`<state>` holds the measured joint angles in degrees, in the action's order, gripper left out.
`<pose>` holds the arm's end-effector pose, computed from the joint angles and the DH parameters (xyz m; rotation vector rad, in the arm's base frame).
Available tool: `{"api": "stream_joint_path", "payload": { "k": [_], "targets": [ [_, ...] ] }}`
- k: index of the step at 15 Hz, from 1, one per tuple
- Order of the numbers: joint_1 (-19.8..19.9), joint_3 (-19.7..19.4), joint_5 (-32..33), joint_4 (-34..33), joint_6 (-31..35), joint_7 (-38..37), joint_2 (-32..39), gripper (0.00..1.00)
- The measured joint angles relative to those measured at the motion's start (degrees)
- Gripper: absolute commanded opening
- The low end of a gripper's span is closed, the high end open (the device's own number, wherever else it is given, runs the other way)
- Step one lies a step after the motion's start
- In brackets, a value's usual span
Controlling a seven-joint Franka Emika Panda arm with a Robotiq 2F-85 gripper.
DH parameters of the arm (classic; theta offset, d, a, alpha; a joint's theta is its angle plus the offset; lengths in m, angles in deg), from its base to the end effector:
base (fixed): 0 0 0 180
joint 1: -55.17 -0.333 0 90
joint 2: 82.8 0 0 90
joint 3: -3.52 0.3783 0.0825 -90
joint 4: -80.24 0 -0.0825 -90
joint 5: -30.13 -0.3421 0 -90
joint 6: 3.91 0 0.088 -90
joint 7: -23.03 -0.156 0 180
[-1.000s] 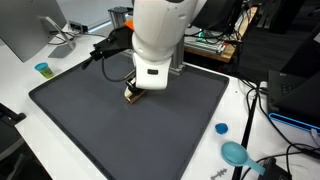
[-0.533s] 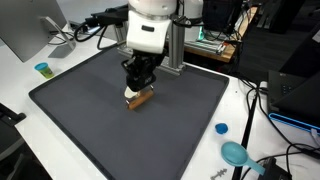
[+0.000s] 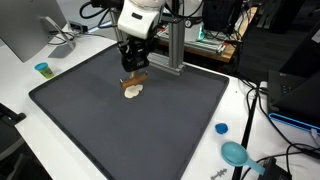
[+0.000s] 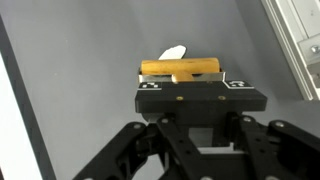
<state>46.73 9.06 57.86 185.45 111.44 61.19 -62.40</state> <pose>0.5957 0.0938 0.3664 2.3302 1.5197 -0.3485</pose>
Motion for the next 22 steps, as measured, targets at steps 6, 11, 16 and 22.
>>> {"api": "stream_joint_path", "payload": {
  "k": [6, 11, 16, 22],
  "targets": [
    [0.9, -1.2, 1.3, -0.6, -1.9, -0.9, 2.5, 0.22],
    [-0.2, -0.2, 2.1, -3.8, -2.6, -0.5, 7.2, 0.22],
    [-2.3, 1.4, 2.8, -7.7, -4.6, 1.2, 9.7, 0.22],
    [-3.3, 3.3, 2.4, -12.6, -6.3, 4.8, 13.1, 0.22]
  ]
}}
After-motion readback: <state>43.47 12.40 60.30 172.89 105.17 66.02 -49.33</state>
